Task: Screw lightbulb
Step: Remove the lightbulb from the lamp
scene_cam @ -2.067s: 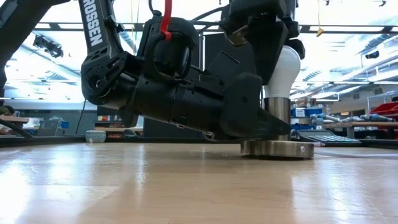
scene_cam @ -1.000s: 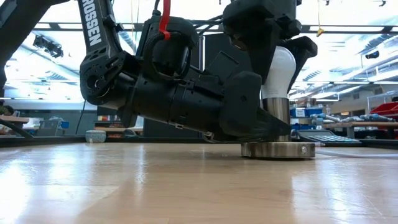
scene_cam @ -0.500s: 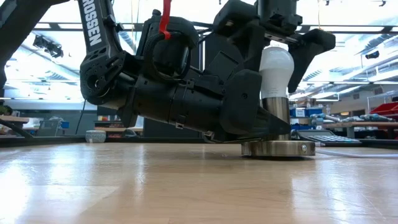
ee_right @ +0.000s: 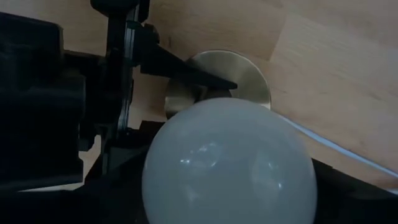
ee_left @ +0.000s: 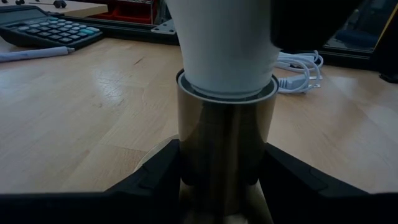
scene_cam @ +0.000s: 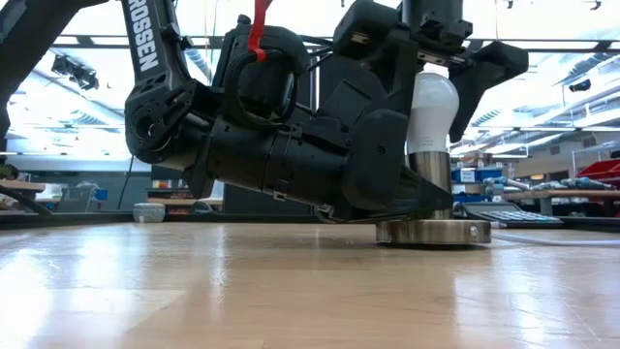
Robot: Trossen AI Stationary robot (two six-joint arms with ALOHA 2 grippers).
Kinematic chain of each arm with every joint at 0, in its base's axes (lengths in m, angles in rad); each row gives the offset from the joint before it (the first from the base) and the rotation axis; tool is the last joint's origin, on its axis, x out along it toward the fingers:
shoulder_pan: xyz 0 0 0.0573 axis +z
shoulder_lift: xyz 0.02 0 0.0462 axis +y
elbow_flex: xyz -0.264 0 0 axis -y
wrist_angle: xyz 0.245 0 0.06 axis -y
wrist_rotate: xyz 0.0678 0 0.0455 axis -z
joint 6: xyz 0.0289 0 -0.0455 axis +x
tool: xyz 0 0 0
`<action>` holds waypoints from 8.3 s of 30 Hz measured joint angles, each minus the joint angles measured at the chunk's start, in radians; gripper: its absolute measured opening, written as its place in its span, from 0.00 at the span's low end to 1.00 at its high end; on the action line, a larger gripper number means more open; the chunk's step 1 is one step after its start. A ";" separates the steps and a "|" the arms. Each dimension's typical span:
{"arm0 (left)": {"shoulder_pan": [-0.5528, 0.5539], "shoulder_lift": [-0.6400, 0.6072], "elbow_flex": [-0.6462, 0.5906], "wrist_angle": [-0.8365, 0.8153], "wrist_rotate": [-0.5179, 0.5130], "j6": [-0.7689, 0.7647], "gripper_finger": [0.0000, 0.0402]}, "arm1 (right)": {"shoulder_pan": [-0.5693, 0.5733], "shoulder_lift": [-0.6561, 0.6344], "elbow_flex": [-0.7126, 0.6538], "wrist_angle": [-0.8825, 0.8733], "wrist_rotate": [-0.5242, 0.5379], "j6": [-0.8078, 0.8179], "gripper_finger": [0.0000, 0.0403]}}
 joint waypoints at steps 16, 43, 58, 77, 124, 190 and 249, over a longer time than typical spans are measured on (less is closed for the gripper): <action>0.000 0.000 0.000 -0.001 -0.003 0.022 0.47 | -0.001 0.000 0.000 -0.004 0.005 -0.253 0.67; -0.001 0.001 0.000 -0.005 0.002 0.028 0.47 | 0.022 0.000 -0.001 0.000 0.000 -1.653 0.69; 0.000 0.001 0.000 -0.002 0.023 0.050 0.47 | 0.023 0.000 -0.001 -0.015 0.028 -2.297 0.69; 0.000 0.002 -0.001 0.021 0.039 0.047 0.47 | 0.022 0.000 -0.001 0.052 0.036 -2.853 0.73; 0.001 0.000 0.001 0.013 0.032 0.045 0.47 | 0.036 0.000 0.000 0.011 -0.028 -3.415 0.75; 0.000 -0.001 0.001 0.008 0.028 0.050 0.47 | 0.025 0.000 0.000 -0.059 -0.101 -4.288 0.76; 0.006 0.000 0.001 -0.005 0.031 0.049 0.47 | -0.006 -0.003 0.000 -0.223 -0.057 -3.866 0.76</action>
